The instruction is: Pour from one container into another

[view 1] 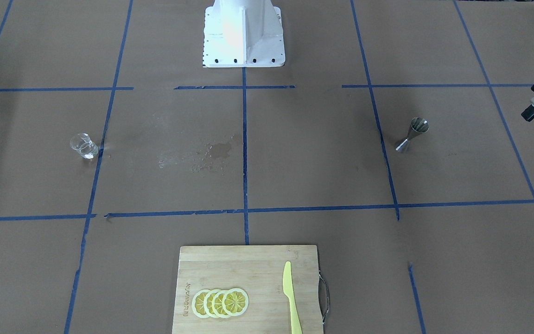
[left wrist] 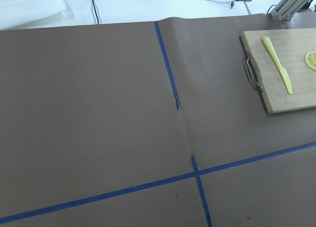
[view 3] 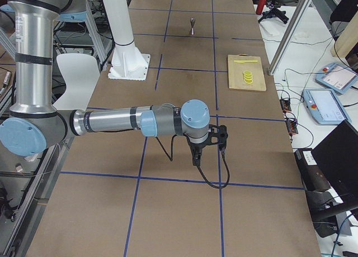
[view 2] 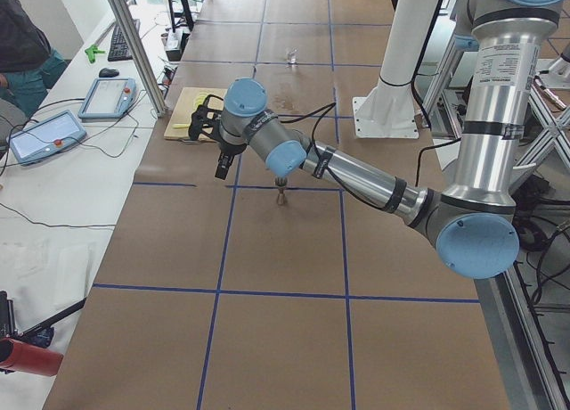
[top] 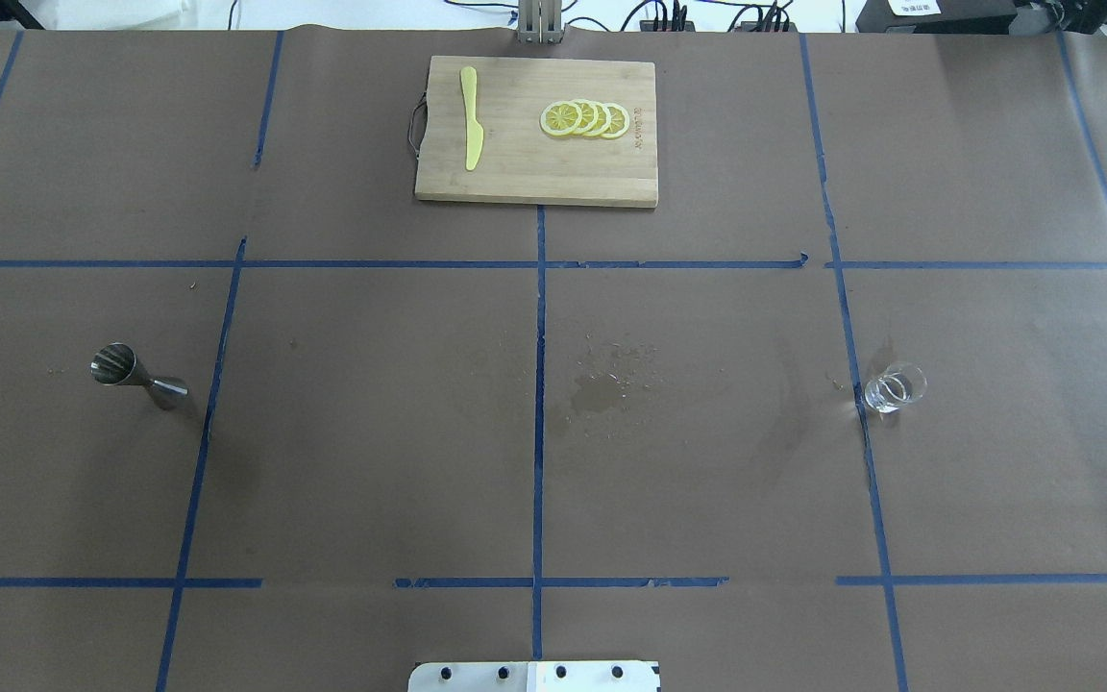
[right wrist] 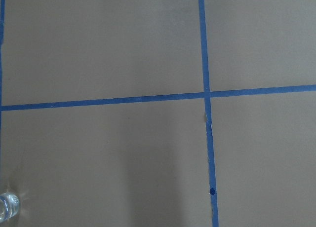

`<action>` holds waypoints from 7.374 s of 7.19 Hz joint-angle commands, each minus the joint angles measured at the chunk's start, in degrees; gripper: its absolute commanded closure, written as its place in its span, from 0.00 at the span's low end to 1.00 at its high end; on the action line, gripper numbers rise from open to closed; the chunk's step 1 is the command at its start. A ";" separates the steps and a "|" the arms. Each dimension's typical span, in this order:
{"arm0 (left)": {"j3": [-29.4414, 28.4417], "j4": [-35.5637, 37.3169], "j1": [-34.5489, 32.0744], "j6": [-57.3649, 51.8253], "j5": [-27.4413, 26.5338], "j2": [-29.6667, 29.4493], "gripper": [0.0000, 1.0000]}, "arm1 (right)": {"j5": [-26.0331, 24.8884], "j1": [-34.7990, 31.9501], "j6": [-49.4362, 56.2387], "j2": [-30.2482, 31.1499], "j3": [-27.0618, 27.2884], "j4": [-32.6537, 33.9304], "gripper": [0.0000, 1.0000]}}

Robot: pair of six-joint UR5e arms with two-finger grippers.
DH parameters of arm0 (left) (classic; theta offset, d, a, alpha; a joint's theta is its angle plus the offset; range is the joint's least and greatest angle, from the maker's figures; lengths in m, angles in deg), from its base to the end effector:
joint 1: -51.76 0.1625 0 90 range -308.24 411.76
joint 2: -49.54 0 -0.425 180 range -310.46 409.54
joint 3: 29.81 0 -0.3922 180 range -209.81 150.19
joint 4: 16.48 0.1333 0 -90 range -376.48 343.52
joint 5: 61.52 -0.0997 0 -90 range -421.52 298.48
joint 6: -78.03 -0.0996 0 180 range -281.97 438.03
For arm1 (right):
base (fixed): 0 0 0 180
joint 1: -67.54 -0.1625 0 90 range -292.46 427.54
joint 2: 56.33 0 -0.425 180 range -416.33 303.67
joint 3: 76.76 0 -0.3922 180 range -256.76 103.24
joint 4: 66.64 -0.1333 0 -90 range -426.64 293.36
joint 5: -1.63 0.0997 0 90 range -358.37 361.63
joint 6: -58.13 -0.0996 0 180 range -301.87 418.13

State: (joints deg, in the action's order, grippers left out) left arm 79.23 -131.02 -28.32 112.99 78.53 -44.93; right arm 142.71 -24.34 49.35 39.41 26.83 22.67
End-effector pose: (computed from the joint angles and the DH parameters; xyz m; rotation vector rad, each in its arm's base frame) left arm 0.0312 -0.5092 0.3984 0.4083 1.0506 -0.0238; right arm 0.0707 -0.4518 0.5789 0.0853 -0.8969 0.1069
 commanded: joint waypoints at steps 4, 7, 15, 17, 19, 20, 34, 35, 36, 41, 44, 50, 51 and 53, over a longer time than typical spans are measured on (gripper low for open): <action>1.52 -1.04 4.65 1.69 -9.15 -1.42 0.00 | 0.51 0.03 0.09 -0.20 0.29 -0.10 0.00; 15.63 -0.94 11.87 6.31 -18.48 11.88 0.00 | 0.68 0.03 0.00 -0.46 0.29 0.16 0.00; 22.45 -20.55 63.52 56.68 -74.86 35.92 0.00 | 0.95 0.38 -0.35 0.06 0.29 -0.01 0.00; 22.10 -17.75 70.38 60.46 -86.02 36.28 0.00 | 2.51 0.38 -0.44 0.06 0.38 0.07 0.00; 20.26 -8.05 74.44 64.60 -95.27 34.02 0.00 | 3.06 0.38 -0.44 0.06 0.38 -0.10 0.00; 16.42 -5.63 74.89 65.14 -98.79 29.82 0.00 | 3.06 0.38 -0.44 -0.02 0.38 -0.02 0.00; -3.74 -5.52 74.73 66.56 -111.99 14.40 0.02 | -32.35 36.66 -54.40 9.64 18.13 -31.39 0.00; -4.18 -5.52 74.29 66.56 -112.18 14.31 0.02 | -32.45 37.20 -54.84 9.64 18.40 -31.39 0.00; -4.88 -5.52 73.06 66.30 -112.44 13.53 0.02 | -32.45 37.56 -55.02 9.56 18.49 -31.39 0.00; -11.04 -5.52 70.16 65.33 -114.99 7.81 0.10 | -32.45 38.00 -55.02 9.64 18.40 -31.39 0.00; -11.39 -5.52 68.57 64.80 -116.31 7.72 0.22 | -32.45 38.52 -55.02 9.64 18.49 -31.39 0.00; -14.72 -5.43 68.66 65.15 -118.34 6.49 0.26 | -32.45 38.53 -55.02 9.64 18.22 -31.30 0.00; -15.34 -5.43 68.74 65.15 -118.34 6.40 0.26 | -32.45 38.53 -55.02 9.64 18.22 -31.30 0.00; -15.34 -5.43 68.75 65.15 -118.34 6.40 0.28 | -32.45 38.53 -55.02 9.73 18.05 -31.30 0.00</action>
State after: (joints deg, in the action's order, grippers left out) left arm 63.98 -136.45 40.41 178.14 -39.80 -38.50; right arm 110.26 14.19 -5.68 49.11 44.97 -8.63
